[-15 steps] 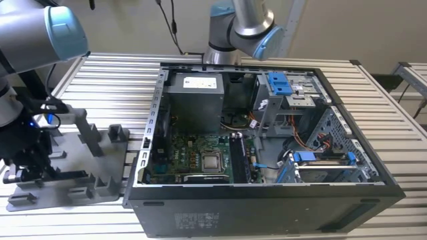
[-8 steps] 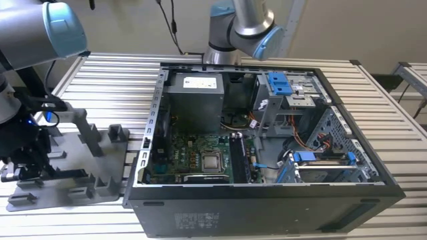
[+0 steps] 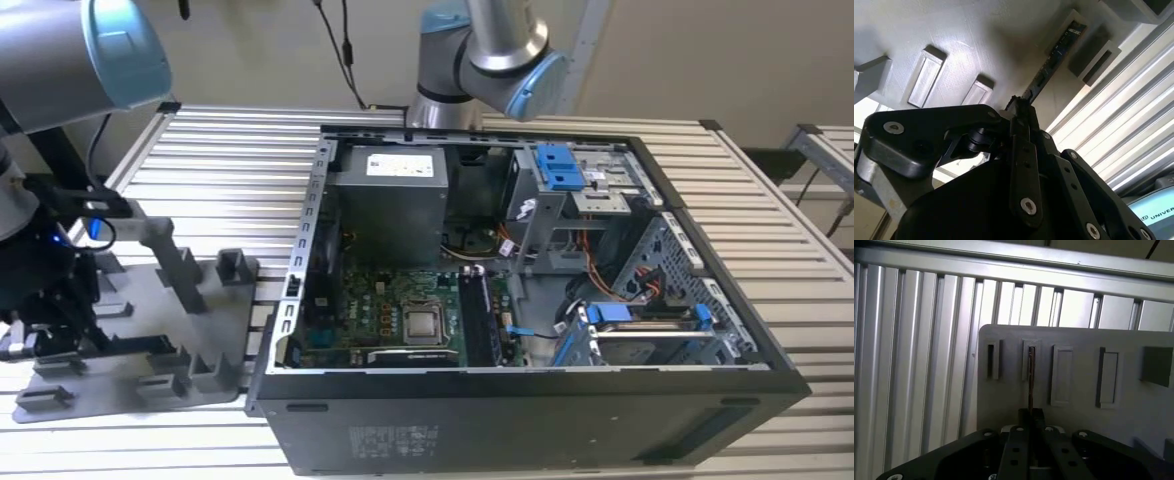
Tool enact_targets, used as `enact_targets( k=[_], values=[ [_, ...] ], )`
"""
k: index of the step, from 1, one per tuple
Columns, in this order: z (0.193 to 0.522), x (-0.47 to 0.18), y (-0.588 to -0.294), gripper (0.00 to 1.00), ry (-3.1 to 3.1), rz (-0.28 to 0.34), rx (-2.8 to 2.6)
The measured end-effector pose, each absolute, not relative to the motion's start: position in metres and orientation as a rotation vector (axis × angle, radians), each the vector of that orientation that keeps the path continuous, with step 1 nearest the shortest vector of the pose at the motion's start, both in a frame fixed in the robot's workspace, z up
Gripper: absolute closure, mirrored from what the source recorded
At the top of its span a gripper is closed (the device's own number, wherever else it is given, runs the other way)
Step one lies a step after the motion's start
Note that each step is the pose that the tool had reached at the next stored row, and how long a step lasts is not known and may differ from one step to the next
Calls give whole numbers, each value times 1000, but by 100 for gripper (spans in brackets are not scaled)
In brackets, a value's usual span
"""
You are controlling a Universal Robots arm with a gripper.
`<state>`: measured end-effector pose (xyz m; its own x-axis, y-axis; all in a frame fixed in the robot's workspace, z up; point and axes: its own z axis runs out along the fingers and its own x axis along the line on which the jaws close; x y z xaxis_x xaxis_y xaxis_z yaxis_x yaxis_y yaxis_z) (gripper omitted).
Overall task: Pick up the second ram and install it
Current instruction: 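Pick up the second ram and move it above second insertion slot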
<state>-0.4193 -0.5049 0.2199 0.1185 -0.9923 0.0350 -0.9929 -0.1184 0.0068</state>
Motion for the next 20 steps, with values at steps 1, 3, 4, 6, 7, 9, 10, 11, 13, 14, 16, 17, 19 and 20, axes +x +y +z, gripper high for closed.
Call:
enact_targets(
  k=[1,3,4,6,7,9,10,11,13,14,16,17,19,20],
  values=[
    [220,-419,-505,86,-2067,34,2328],
    [221,-419,-505,86,-2071,33,2325],
    [221,-419,-505,86,-2075,33,2322],
    [222,-419,-505,86,-2081,31,2317],
    [223,-419,-505,86,-2085,30,2314],
    [225,-419,-505,86,-2089,29,2312],
    [226,-419,-505,86,-2090,29,2312],
    [227,-419,-505,86,-2090,28,2312],
    [229,-419,-505,86,-2091,28,2311],
    [230,-419,-505,86,-2091,28,2311],
    [232,-419,-505,86,-2092,28,2311],
    [233,-419,-505,86,-2093,28,2310],
    [235,-419,-505,86,-2094,28,2309],
    [236,-419,-505,86,-2094,27,2309]
  ],
)
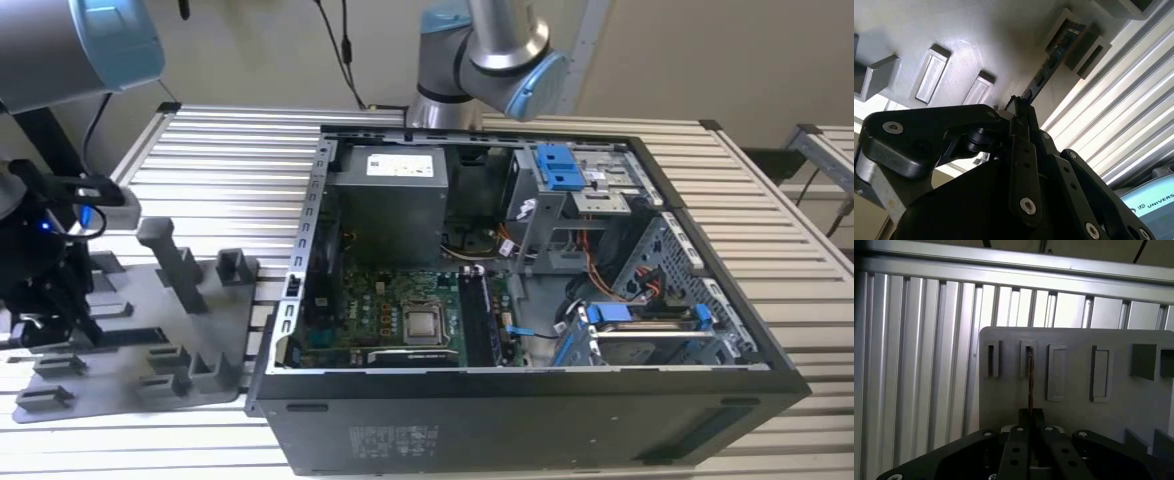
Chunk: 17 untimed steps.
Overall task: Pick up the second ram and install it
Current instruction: 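Pick up the second ram and move it above second insertion slot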
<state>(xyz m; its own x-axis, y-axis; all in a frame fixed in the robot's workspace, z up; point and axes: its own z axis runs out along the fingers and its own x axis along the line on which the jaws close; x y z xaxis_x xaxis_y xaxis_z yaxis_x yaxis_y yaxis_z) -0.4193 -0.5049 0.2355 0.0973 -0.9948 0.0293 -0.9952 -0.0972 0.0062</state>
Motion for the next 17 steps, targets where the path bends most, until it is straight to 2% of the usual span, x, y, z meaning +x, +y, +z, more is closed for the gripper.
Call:
enact_targets(
  k=[17],
  values=[
    [256,-419,-505,86,-2103,10,2318]
  ],
)
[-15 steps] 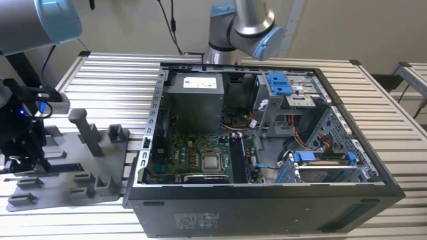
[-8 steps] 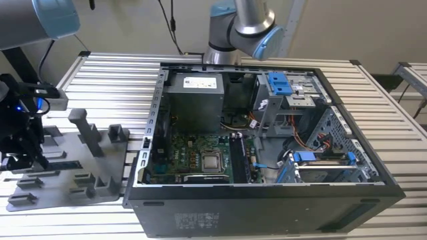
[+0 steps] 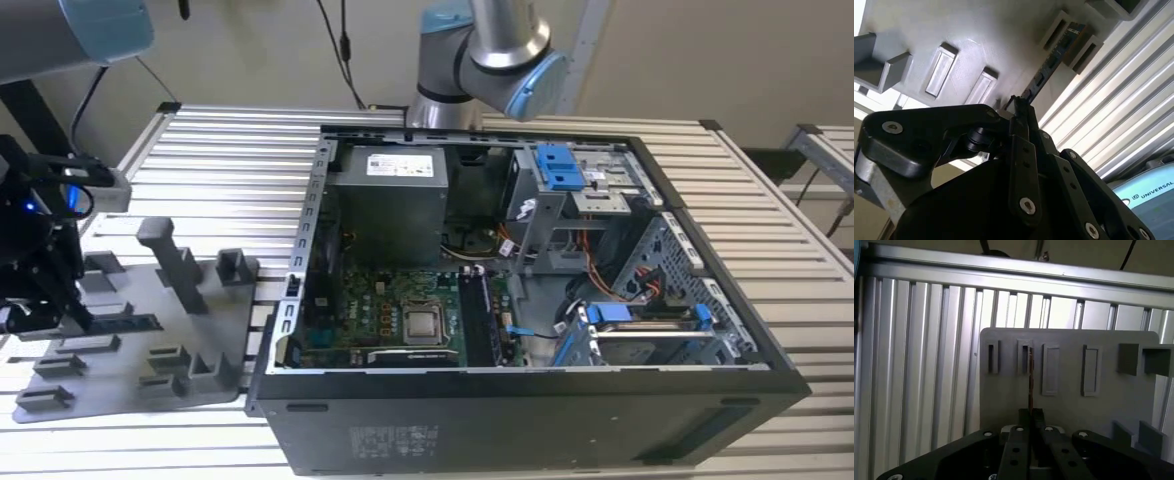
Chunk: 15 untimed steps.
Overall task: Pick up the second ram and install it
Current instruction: 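Pick up the second ram and move it above second insertion slot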
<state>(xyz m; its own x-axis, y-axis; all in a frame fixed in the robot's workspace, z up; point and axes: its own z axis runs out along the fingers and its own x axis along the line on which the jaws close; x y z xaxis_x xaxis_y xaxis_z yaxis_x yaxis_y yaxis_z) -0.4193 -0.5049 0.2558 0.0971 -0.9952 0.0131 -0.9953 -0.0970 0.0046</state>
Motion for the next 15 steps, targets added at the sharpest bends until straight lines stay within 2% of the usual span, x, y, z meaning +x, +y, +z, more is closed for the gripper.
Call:
enact_targets(
  k=[15],
  values=[
    [277,-419,-505,86,-2110,-4,2325]
  ],
)
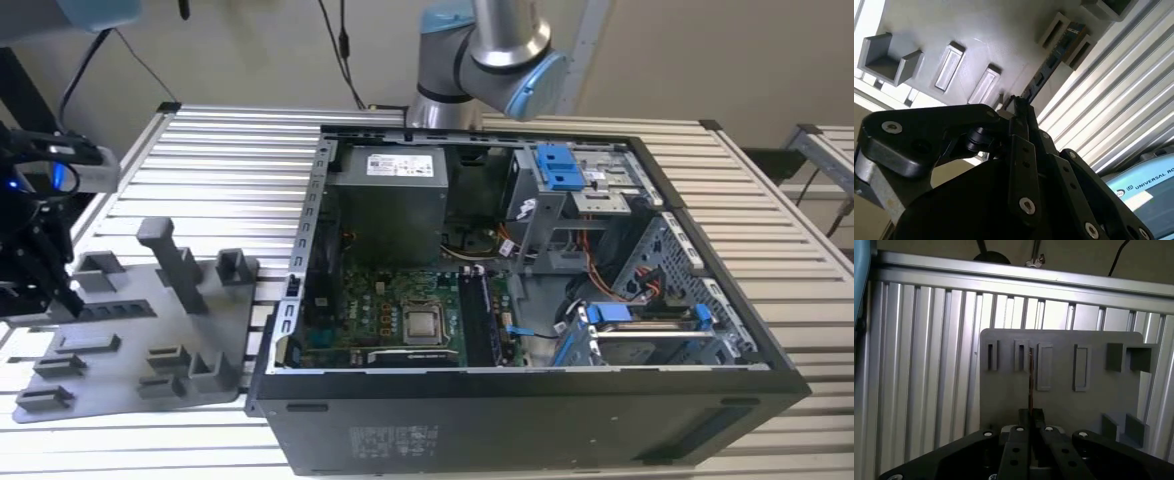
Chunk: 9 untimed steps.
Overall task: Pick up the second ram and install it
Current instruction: 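Pick up the second ram and move it above second insertion slot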
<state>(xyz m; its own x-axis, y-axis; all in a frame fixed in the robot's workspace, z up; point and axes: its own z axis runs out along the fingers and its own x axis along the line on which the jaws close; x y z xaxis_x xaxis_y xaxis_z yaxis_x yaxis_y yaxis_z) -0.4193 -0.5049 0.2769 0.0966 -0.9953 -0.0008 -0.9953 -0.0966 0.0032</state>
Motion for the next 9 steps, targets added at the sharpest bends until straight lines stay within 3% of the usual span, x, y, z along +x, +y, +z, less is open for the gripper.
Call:
enact_targets(
  k=[9],
  values=[
    [285,-419,-505,86,-2115,-11,2326]
  ],
)
